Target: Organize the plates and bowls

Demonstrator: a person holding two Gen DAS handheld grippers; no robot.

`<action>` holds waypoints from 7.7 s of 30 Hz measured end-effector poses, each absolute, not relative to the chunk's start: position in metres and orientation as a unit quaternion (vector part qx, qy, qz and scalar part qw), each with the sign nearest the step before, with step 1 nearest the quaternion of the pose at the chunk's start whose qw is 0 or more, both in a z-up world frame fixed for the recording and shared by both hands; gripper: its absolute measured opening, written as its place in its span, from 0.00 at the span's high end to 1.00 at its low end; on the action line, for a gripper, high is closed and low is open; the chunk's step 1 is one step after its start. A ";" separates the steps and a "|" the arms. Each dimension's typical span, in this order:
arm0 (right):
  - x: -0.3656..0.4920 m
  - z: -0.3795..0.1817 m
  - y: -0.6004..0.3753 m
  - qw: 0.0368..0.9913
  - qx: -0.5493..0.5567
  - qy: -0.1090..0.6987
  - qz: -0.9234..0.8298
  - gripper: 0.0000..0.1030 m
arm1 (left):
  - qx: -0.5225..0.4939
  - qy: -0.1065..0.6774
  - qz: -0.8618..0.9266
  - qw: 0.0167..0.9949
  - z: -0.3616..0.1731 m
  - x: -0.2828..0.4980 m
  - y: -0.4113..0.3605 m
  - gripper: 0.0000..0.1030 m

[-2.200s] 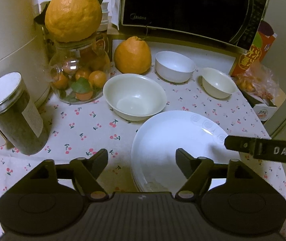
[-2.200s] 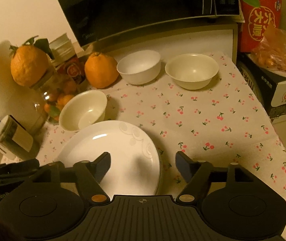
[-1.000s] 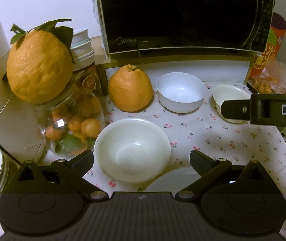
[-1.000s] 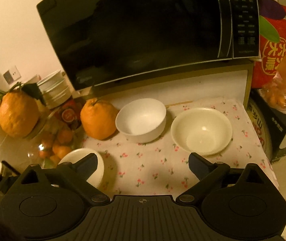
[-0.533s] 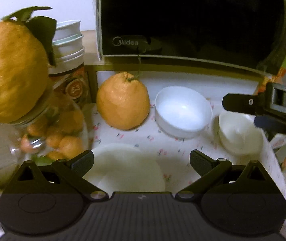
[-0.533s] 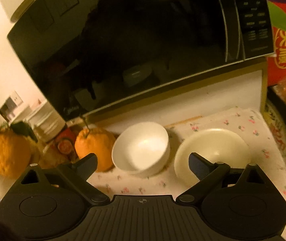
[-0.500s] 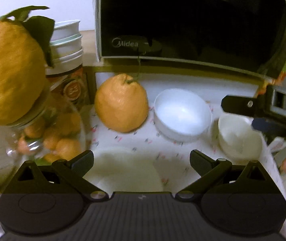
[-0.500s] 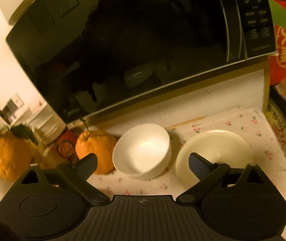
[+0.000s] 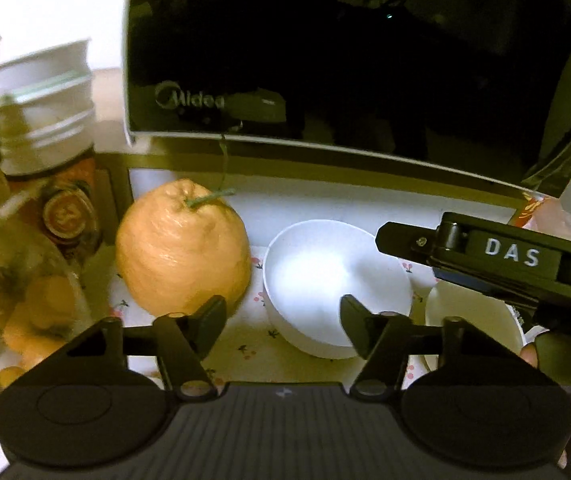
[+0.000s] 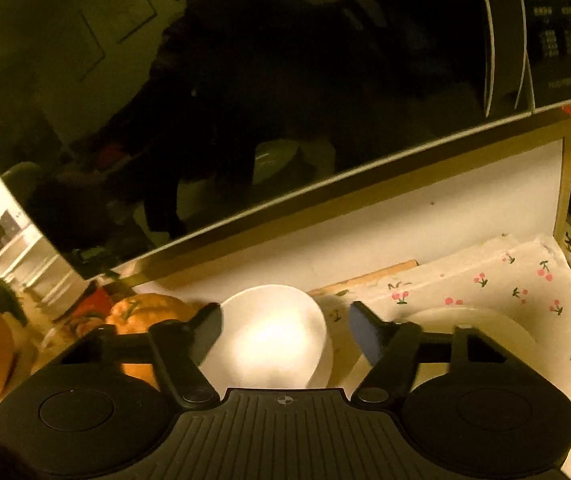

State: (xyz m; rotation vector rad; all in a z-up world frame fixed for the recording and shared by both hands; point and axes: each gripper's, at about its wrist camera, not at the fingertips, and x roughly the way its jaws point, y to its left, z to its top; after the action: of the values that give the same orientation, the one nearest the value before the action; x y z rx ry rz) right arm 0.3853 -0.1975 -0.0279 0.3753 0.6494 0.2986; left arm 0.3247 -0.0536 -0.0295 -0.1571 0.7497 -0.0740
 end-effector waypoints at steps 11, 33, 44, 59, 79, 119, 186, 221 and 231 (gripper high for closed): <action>0.397 -0.043 -0.192 0.925 0.160 0.323 0.122 0.62 | -0.087 0.374 -0.035 0.923 -0.046 0.341 -0.055 0.62; 0.388 -0.041 -0.197 0.926 0.161 0.319 0.121 0.89 | -0.122 0.380 -0.033 0.916 -0.049 0.345 -0.037 0.90; 0.348 -0.004 -0.206 0.927 0.157 0.321 0.115 0.88 | -0.142 0.380 -0.049 0.913 -0.014 0.306 -0.038 0.90; 0.260 0.028 -0.222 0.924 0.106 0.358 0.085 0.87 | -0.171 0.406 -0.106 0.892 -0.012 0.226 -0.055 0.88; 0.175 0.001 -0.250 0.876 0.089 0.469 0.070 0.87 | -0.170 0.444 -0.185 0.860 -0.031 0.152 -0.077 0.86; 0.195 -0.040 -0.294 0.846 0.118 0.519 0.039 0.84 | -0.119 0.474 -0.219 0.844 -0.058 0.148 -0.125 0.77; 0.261 -0.024 -0.155 0.864 0.248 0.425 0.109 0.10 | -0.146 0.365 0.017 0.919 -0.035 0.202 0.037 0.05; 0.283 -0.052 -0.098 0.880 0.237 0.398 0.107 0.53 | -0.182 0.361 0.025 0.914 -0.064 0.224 0.058 0.69; 0.283 -0.055 -0.094 0.876 0.237 0.404 0.113 0.69 | -0.187 0.362 0.021 0.913 -0.061 0.220 0.058 0.83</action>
State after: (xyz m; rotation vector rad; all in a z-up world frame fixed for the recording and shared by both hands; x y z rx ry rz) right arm 0.2829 -0.0942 -0.0552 0.4944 0.8438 0.2365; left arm 0.2200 0.0583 -0.0613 -0.3851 0.7458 0.0431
